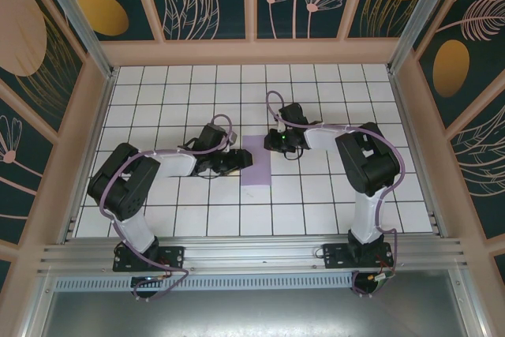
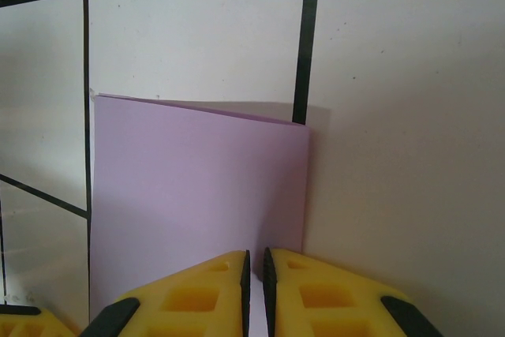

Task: Fold a paper plane with a square sheet of paper (fold left side to right side)
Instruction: Third fold the triangle at the center of the table.

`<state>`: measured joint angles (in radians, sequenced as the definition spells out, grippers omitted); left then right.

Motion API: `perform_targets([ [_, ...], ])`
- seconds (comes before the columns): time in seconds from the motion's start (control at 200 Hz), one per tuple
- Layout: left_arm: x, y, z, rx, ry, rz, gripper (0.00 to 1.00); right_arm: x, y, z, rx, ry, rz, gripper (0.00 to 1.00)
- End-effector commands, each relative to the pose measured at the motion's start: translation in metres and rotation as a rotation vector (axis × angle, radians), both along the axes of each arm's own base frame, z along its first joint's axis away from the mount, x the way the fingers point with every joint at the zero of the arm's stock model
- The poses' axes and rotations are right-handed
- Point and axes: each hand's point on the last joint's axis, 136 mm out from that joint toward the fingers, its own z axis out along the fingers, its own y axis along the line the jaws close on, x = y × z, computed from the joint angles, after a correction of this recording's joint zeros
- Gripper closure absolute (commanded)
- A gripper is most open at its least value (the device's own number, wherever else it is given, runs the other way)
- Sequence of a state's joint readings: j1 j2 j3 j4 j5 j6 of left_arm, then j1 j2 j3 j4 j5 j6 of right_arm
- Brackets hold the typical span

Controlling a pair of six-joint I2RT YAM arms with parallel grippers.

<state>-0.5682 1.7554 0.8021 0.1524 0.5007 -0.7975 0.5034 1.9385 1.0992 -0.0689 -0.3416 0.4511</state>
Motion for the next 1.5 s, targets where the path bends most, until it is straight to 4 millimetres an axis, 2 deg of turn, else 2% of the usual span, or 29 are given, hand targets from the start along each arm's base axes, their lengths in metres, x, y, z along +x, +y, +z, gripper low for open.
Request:
perform_targets([
  [0.0, 0.002, 0.004, -0.008, 0.059, 0.010, 0.003, 0.39, -0.006, -0.004, -0.013, -0.048, 0.035, 0.005, 0.84],
  [0.155, 0.001, 0.005, -0.008, 0.082, 0.009, 0.007, 0.38, -0.005, -0.003, -0.013, -0.048, 0.036, 0.004, 0.84],
  [0.395, -0.004, -0.007, -0.010, 0.048, 0.031, -0.020, 0.40, -0.007, -0.002, -0.015, -0.044, 0.044, 0.007, 0.84],
  [0.781, 0.004, -0.014, 0.017, -0.040, -0.008, 0.024, 0.48, -0.007, -0.001, -0.013, -0.042, 0.043, 0.010, 0.84],
  [0.911, 0.005, -0.016, 0.021, -0.063, -0.009, 0.031, 0.54, -0.007, -0.001, -0.013, -0.041, 0.043, 0.010, 0.84],
  [1.121, 0.001, -0.016, 0.013, -0.064, 0.013, 0.025, 0.76, -0.004, 0.003, -0.007, -0.022, 0.028, 0.014, 0.83],
  [1.201, -0.001, -0.016, 0.010, -0.063, 0.027, 0.023, 0.76, -0.003, 0.005, -0.005, -0.015, 0.023, 0.021, 0.83],
  [1.316, -0.001, -0.015, 0.009, -0.058, 0.028, 0.026, 0.76, -0.001, 0.008, 0.004, 0.007, -0.002, 0.030, 0.81],
  [1.426, -0.001, -0.015, 0.006, -0.054, 0.033, 0.030, 0.75, 0.004, 0.013, 0.028, 0.052, -0.070, 0.045, 0.75],
  [1.496, 0.000, -0.015, 0.006, -0.055, 0.034, 0.032, 0.74, 0.007, 0.014, 0.046, 0.069, -0.123, 0.052, 0.67],
])
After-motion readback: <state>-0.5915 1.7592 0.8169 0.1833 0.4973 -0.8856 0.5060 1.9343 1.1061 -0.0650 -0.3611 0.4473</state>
